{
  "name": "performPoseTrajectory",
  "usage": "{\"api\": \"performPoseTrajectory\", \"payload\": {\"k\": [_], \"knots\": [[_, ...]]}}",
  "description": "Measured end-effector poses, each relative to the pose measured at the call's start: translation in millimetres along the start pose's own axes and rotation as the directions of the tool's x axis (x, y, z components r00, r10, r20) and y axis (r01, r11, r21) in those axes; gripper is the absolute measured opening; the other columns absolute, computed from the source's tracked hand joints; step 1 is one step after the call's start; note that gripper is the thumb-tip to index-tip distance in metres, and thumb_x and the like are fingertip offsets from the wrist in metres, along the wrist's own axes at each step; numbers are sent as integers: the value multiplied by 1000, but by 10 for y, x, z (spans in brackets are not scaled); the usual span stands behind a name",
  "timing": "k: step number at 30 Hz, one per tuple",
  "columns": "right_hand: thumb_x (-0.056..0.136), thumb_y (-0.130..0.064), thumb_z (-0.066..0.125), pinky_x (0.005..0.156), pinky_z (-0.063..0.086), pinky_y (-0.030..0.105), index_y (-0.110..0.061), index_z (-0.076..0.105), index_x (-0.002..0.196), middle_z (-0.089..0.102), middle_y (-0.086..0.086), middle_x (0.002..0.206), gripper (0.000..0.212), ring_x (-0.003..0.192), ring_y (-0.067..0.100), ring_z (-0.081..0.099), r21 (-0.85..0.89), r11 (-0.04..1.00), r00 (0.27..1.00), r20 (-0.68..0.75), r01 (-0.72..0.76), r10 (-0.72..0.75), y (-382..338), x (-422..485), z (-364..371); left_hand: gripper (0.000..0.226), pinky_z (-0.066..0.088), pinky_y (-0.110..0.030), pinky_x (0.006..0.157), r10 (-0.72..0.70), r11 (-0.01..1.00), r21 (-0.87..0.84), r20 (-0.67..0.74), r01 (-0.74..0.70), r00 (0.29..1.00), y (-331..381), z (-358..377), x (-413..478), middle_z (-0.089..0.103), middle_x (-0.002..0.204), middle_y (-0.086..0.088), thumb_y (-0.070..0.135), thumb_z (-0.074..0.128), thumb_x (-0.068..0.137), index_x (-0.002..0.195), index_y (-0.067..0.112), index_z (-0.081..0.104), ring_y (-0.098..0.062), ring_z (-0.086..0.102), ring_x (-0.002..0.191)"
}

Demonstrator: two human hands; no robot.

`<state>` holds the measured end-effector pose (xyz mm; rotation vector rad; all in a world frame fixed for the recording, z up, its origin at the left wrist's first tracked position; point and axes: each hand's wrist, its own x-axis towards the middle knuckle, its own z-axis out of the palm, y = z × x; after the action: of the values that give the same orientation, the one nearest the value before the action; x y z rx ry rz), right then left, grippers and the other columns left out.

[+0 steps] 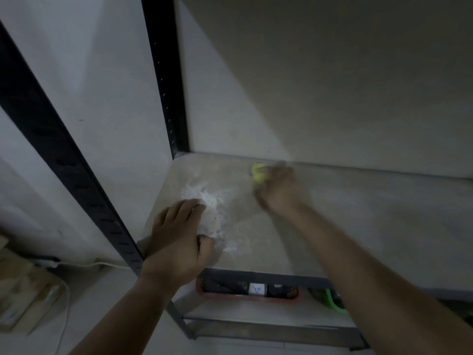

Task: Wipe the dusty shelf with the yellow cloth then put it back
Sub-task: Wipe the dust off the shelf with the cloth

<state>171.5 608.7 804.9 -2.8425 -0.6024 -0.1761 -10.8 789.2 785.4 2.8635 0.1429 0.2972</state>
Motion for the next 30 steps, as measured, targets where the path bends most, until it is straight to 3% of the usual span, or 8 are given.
{"api": "performPoseTrajectory", "payload": {"k": [3, 6, 10, 12, 15, 20, 26, 30], "knots": [[87, -23, 49, 93, 45, 39, -22, 64, 117, 59, 11, 118, 34, 104, 33, 55, 104, 959, 964, 12, 262, -264, -518, -189, 81, 62, 38, -46, 110, 12, 1000, 4, -7, -12, 1000, 15, -23, -15, 58, 139, -8, 37, 34, 84, 134, 9, 59, -29, 52, 131], [82, -15, 52, 99, 43, 38, -13, 62, 125, 58, 17, 119, 44, 110, 35, 55, 354, 896, 955, 24, 268, -296, -256, -217, -144, 61, 39, -46, 109, 19, 1000, 2, -15, -19, 1000, 29, -36, -24, 59, 138, -9, 35, 36, 84, 132, 7, 60, -30, 53, 130], [78, -29, 55, 96, 46, 41, -13, 59, 130, 59, 19, 128, 54, 112, 38, 56, 190, 982, 983, -180, 11, 24, 1081, -149, -544, 60, 39, -46, 109, 13, 1000, 22, -17, -12, 1000, 47, -34, -10, 58, 138, -7, 36, 35, 84, 132, 9, 59, -30, 52, 130], [79, -30, 61, 98, 46, 45, -18, 59, 129, 57, 17, 133, 51, 116, 39, 53, 10, 956, 951, -103, -292, 291, 1761, -218, -648, 62, 38, -47, 110, 7, 1000, 20, -17, -7, 1000, 41, -29, -4, 58, 139, -8, 37, 35, 83, 132, 9, 59, -30, 52, 131], [88, -30, 54, 97, 45, 46, -15, 59, 130, 56, 20, 133, 45, 111, 43, 53, -164, 916, 930, -57, -367, 363, 2126, -333, -501, 62, 39, -47, 110, 10, 1000, 19, -17, -10, 1000, 42, -14, -5, 59, 139, -9, 36, 37, 83, 133, 7, 60, -31, 53, 131], [85, -38, 42, 97, 48, 40, -27, 57, 130, 55, 7, 132, 48, 115, 33, 54, 61, 973, 974, -10, -225, 225, 891, -407, -157, 52, 41, -45, 104, 47, 999, 17, -52, -46, 998, 17, 15, 8, 60, 132, -6, 32, 42, 82, 126, 11, 59, -29, 54, 125], [87, -22, 52, 99, 44, 40, -21, 57, 129, 52, 7, 127, 42, 112, 29, 49, 283, 939, 969, 98, 193, -228, -432, -479, -32, 50, 41, -43, 98, 61, 998, 1, -86, -61, 994, 34, 0, -19, 61, 129, -6, 32, 41, 80, 123, 12, 60, -28, 55, 121], [88, -3, 56, 97, 46, 35, -11, 60, 129, 58, 18, 129, 42, 112, 35, 58, 435, 900, 1000, 16, -5, -2, 297, -300, -367, 55, 42, -45, 101, 35, 999, -3, -67, -35, 997, 38, -14, -12, 60, 131, -7, 33, 40, 81, 127, 11, 60, -29, 55, 123]]}}
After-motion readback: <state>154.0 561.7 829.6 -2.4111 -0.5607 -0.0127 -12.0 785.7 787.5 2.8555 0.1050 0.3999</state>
